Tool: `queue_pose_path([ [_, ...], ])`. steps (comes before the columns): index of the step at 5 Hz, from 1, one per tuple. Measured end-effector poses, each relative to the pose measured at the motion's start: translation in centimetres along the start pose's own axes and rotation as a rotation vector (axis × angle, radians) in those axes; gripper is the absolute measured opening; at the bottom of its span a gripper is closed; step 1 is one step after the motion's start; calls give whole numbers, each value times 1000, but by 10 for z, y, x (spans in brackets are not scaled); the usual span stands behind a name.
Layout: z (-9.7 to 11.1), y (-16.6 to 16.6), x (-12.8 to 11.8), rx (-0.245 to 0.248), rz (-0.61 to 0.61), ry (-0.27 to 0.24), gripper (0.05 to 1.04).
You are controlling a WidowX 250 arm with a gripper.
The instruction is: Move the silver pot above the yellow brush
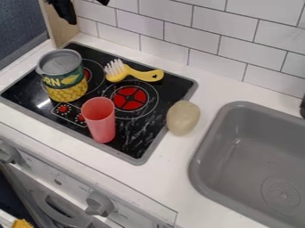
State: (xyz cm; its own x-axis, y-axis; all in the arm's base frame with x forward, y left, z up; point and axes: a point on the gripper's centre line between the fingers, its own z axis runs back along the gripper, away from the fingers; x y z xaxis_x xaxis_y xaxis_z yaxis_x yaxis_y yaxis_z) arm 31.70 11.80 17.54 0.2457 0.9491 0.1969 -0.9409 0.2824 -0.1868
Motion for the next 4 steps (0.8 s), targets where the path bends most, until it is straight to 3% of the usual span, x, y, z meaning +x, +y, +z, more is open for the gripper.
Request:
queue_pose_path([
  [1,-11,2,-2,29,-1,23,1000],
  [2,-16,16,14,73,46,43,1000],
  [4,-48,32,38,180,116,-34,1000],
])
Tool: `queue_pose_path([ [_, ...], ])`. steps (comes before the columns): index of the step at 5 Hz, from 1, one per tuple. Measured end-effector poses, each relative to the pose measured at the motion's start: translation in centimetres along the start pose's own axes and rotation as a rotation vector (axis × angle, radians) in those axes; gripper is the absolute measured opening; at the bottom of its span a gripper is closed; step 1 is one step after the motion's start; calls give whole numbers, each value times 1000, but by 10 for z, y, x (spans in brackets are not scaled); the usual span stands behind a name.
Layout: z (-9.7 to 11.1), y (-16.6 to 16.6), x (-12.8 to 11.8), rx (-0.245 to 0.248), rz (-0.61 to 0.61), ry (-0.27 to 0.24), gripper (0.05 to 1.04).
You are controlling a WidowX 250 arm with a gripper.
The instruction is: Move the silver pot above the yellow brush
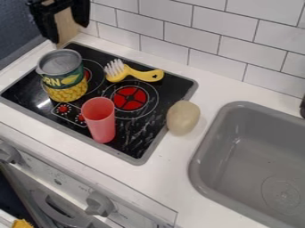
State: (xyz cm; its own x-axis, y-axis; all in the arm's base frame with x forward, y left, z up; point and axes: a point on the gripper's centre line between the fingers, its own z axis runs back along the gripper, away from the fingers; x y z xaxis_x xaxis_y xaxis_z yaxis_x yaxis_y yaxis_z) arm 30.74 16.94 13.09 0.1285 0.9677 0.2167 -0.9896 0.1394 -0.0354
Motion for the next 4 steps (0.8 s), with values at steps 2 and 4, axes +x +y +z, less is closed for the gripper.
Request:
queue_pose_path([
  [2,-25,30,24,133,80,-23,1000],
  [4,-44,57,45,246,191,0,1000],
])
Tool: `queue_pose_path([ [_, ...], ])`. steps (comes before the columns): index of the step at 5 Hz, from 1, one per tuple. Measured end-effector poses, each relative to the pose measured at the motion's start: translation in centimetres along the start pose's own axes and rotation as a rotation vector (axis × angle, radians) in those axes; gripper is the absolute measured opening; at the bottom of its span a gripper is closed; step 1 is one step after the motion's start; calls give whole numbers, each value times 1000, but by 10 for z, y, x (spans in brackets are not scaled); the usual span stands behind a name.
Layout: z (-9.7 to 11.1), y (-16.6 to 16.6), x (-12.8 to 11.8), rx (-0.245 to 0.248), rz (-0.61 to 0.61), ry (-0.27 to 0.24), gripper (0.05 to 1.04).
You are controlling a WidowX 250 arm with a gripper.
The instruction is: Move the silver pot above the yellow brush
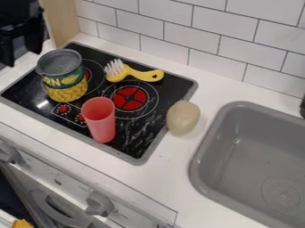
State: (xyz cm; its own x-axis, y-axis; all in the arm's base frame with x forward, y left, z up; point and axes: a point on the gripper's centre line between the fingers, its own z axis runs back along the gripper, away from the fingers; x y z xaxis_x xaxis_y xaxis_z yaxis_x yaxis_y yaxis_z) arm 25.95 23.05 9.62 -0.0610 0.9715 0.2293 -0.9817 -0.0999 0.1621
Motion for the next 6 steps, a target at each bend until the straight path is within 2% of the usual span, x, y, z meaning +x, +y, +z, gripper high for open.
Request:
queue_pose_path([
  [1,-13,-2,-6,15,-19,53,1000],
  [2,-21,-4,-14,3,-2,134,1000],
  [3,-20,-7,-18,-21,19,171,1000],
  [4,-25,-8,-29,-17,8,179,1000],
  [6,-16,-8,-76,-47,-94,183,1000],
])
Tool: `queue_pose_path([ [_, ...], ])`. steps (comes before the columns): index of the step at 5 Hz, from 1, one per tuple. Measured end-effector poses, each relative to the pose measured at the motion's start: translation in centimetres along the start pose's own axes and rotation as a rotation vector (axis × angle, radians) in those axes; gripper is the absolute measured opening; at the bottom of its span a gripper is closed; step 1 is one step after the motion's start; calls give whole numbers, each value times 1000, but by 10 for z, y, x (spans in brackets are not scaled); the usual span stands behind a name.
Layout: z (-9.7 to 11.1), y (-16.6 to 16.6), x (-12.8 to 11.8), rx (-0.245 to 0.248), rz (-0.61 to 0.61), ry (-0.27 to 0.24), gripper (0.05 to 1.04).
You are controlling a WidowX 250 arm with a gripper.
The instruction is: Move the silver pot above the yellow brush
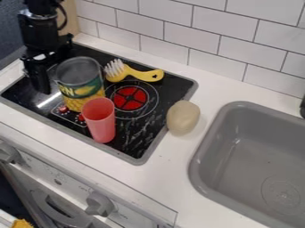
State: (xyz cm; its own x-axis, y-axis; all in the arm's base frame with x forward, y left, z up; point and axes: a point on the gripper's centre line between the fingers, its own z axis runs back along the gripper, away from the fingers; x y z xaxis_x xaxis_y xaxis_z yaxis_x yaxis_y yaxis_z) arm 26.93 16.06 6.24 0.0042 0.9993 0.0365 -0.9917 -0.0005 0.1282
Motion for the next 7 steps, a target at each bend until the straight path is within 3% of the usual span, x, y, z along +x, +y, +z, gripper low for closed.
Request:
queue_pose_path([
  [2,-1,-10,-38,-29,-98,13,1000],
  [4,0,-24,-72,-48,-181,-10,1000],
  [7,7,-31,-79,-58,-194,-37,1000],
])
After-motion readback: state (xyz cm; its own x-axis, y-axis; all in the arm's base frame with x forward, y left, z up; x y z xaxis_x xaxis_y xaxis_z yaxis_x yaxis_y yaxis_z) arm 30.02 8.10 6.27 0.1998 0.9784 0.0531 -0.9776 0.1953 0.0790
